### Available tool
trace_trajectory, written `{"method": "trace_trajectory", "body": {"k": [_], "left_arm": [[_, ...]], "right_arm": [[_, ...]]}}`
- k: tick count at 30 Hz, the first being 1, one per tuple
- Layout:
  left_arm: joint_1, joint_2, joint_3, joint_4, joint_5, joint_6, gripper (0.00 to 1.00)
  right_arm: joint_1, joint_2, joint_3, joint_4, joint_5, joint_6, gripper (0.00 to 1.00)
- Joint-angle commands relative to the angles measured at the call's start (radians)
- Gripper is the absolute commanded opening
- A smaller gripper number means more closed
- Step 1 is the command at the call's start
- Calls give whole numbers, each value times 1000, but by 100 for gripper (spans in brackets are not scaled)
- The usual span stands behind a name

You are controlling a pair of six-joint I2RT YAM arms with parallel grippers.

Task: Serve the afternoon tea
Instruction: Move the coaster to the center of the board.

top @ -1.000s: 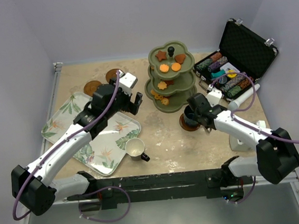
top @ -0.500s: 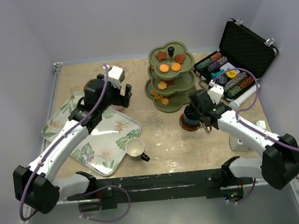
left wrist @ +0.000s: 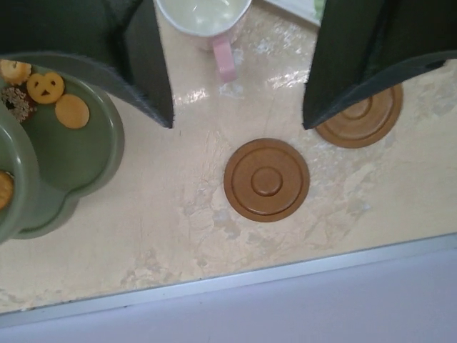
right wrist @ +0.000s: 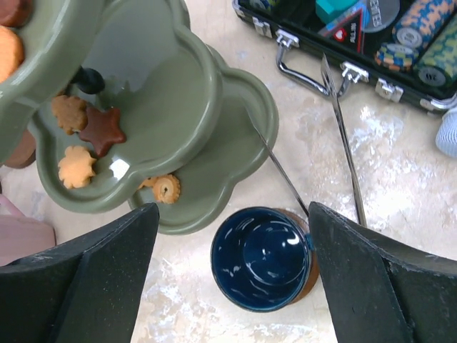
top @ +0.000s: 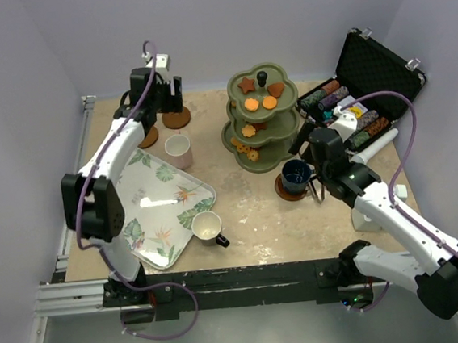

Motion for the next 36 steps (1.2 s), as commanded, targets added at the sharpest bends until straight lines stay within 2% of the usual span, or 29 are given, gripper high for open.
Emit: {"method": "trace_trajectory", "body": {"k": [1,5,11,18,22,27,31,36], "left_arm": [[3,173,153,-14,34,69,66],[3,323,262,8,67,127,58],[3,512,357,66,113,156,56],[3,627,416,64,41,164,53],[3,635,376,68,47,173,52],[1,578,255,94,106,149,38],[-8,508,129,146,152,123,33],[-36,466,59,126,186,110,32]], "right_arm": [[-3,14,57,92,30,-103,90],[-3,48,76,115,16,-136,90],[-3,74,80,136,1,-161,90],[-3,62,63,144,10,-186,91],[-3,60,53,146,15,-195,91],[-3,65,34,164,7,-196,91],[-3,71,28,175,0,-195,91],[-3,62,19,164,-8,-195,91]]}}
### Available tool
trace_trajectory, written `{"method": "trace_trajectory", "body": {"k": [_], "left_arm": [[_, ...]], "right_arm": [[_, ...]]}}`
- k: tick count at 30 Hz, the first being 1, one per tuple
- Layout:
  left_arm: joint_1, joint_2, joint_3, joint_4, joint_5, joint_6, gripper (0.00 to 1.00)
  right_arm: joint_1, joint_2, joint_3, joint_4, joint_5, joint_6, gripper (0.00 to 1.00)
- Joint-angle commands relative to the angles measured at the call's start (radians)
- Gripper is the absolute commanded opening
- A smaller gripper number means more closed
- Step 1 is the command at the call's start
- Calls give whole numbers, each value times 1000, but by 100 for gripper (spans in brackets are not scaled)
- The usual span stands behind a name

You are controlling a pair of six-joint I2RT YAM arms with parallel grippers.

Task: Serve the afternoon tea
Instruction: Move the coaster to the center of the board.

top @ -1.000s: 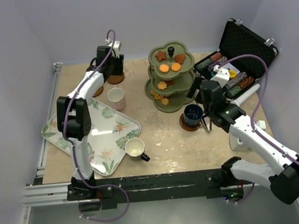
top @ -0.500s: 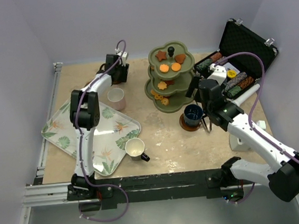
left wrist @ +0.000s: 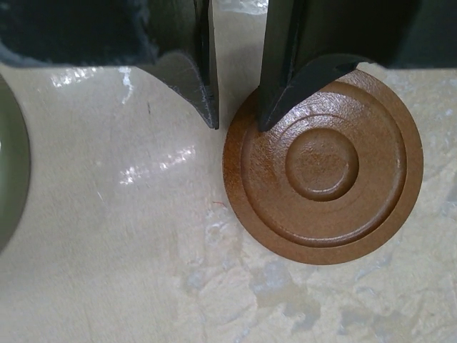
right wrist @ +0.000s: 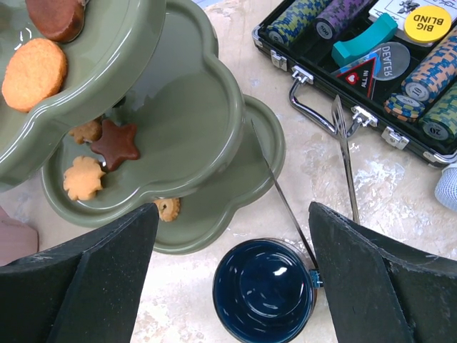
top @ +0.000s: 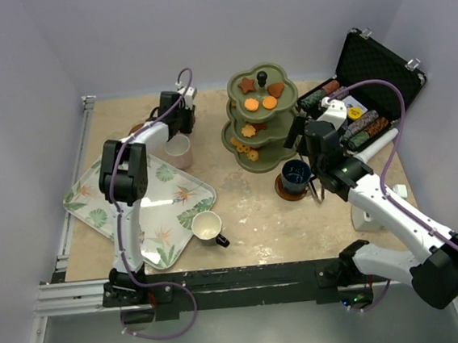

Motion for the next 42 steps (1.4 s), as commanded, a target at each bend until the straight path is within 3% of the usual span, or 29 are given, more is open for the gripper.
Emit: {"method": "trace_trajectory", "body": {"k": [1,7,28,42], "left_arm": [[-40,-51,-73,-51,68,-30,32],[-75,-75,-119,-81,44,-66,29],[-223,-361,-547,-49,96,-261,25],[-304,-436,-647,-51,180,-278,25]], "right_arm": [[-3,-23,-20,31,1,-12,91],[-3,-72,-51,21,-9,-3,91],[-3,-129,-80,52,-73,-32,91],[-3,-149,-117,64,-102,-26,91]]}}
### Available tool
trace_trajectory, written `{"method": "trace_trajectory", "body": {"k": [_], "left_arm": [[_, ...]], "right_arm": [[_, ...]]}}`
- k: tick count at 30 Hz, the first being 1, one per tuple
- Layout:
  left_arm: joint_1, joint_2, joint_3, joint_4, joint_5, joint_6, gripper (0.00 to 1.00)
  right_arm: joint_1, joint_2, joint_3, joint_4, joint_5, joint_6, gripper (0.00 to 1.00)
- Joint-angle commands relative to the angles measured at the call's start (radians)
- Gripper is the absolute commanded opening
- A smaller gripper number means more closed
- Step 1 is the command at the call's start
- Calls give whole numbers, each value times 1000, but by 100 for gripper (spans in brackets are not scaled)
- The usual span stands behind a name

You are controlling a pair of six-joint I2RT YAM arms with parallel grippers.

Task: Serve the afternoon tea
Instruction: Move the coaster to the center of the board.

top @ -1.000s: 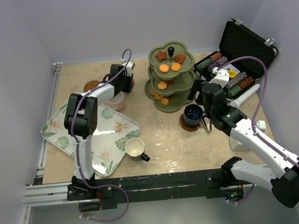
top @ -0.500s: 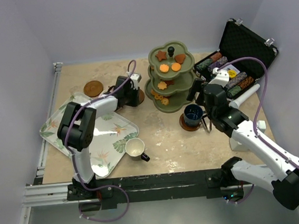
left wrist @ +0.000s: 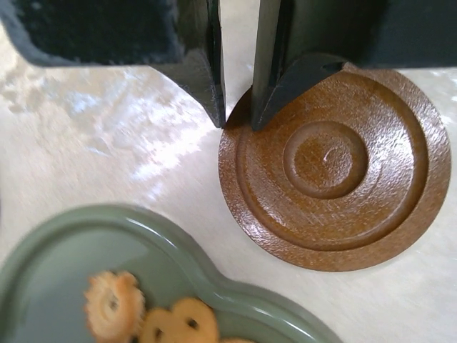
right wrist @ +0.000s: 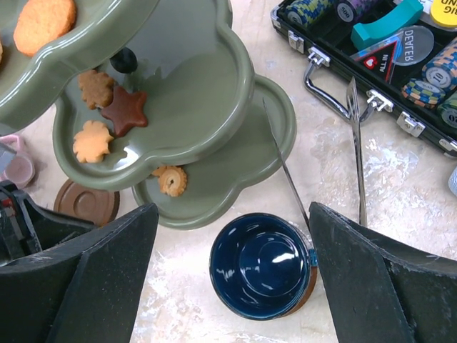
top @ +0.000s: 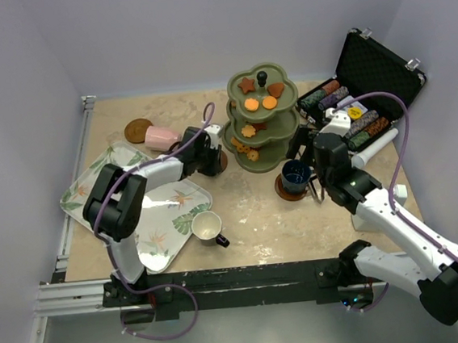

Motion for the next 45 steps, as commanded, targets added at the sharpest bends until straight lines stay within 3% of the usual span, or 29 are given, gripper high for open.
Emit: {"method": "trace_trajectory", "body": {"k": [1,14,17,23,32,37,40,45], "left_arm": [[-51,-30,-77,-85,88,-43,25],[-150,-259,-190,-33,205,-15,29],[-150,-343,-161,-39,188,15,40],[-95,-495,-118,-36,47,52,74],[218,-630,-77,-66,-164,35,89],[244,-693,-129,-50,-356,92,91],[246,-718,-156,-59,-364,101,92],[246,-736,-158,-59,-369,111,92]], "right_arm": [[-3,-18,-8,45,-21,-9,91],[2,-1,-18,51,-57,-11,90],[28,-53,-29,71,-87,-37,89],[178,-50,34,39,-18,-32,89],[455,229,178,69,83,58,91],[526,459,311,106,49,43,90],[526,623,408,94,20,23,82],[520,869,517,89,-23,-11,81]]}}
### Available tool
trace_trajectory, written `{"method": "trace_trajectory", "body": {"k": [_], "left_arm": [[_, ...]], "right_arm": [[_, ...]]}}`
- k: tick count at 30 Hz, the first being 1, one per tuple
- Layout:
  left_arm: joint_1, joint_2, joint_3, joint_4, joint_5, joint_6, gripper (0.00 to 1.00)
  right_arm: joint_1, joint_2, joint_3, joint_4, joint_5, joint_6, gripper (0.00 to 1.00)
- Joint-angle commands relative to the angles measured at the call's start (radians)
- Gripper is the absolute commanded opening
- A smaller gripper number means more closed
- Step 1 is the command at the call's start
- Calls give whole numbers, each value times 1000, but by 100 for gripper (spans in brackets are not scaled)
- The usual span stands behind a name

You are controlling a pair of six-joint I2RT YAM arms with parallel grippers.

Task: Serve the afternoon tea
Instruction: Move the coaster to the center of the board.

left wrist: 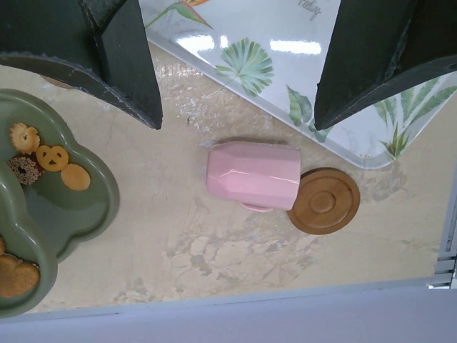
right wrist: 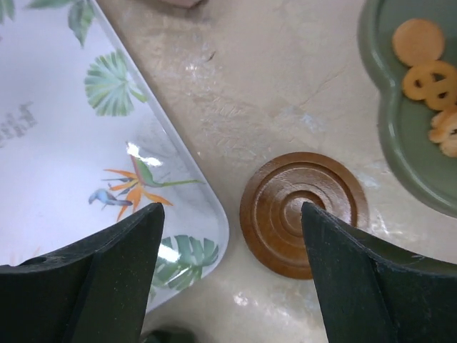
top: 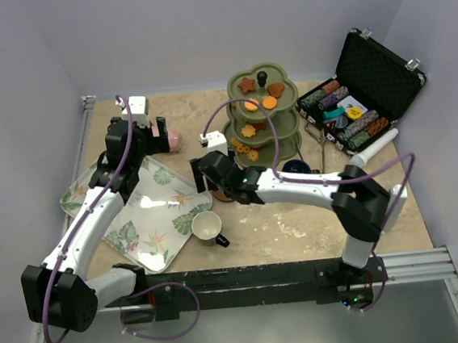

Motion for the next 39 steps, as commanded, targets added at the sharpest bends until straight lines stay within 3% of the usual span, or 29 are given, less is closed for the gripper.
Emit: {"method": "trace_trajectory", "body": {"k": [1,22,39], "left_arm": [[4,-22,-11,14,-43,29,92],[2,4,-14,11,3,15,92],[2,4,-18,13,0,13,92]], "right_arm": [[-17,145,85,18,-34,-27,80],[-69,254,32,71,-60,48,56],[-95,179,-132,42,-53,117,51]]}}
